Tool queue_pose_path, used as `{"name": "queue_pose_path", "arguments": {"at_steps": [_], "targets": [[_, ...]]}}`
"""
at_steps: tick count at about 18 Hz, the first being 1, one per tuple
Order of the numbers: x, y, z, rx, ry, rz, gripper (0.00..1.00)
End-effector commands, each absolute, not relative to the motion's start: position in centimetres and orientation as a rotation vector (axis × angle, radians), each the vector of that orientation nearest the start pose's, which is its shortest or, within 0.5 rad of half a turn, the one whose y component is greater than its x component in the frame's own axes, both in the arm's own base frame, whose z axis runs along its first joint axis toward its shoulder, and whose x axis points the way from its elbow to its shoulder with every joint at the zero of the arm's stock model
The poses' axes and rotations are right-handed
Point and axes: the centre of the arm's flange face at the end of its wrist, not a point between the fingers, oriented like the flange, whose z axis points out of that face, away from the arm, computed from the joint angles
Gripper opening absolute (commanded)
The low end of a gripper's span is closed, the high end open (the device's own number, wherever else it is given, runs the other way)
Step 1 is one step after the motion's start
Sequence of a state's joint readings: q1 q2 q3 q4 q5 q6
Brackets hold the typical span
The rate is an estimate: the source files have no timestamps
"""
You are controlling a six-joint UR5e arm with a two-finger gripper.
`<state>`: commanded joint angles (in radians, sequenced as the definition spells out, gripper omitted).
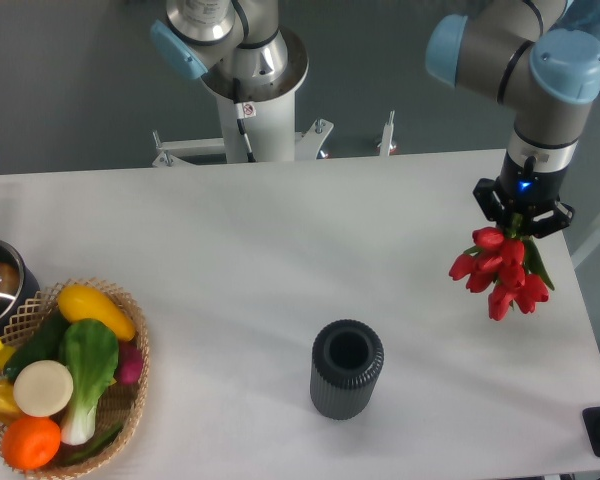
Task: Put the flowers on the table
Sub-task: 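Move the gripper holding red tulips down toward the table surface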
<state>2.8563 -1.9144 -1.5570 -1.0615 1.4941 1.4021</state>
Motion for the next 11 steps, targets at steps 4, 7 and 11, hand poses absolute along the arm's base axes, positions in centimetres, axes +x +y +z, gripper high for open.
{"name": "queue_pose_path", "arguments": {"at_steps": [4, 7, 11], "targets": [[-55.5, 33.0, 35.5, -3.007, 0.213, 0.232, 0.24], [-54.7, 33.6, 34.5, -3.013, 0.176, 0.201, 0.26], [-53.2, 35.1, 33.5, -3.016, 0.194, 0.163, 0.27]]}}
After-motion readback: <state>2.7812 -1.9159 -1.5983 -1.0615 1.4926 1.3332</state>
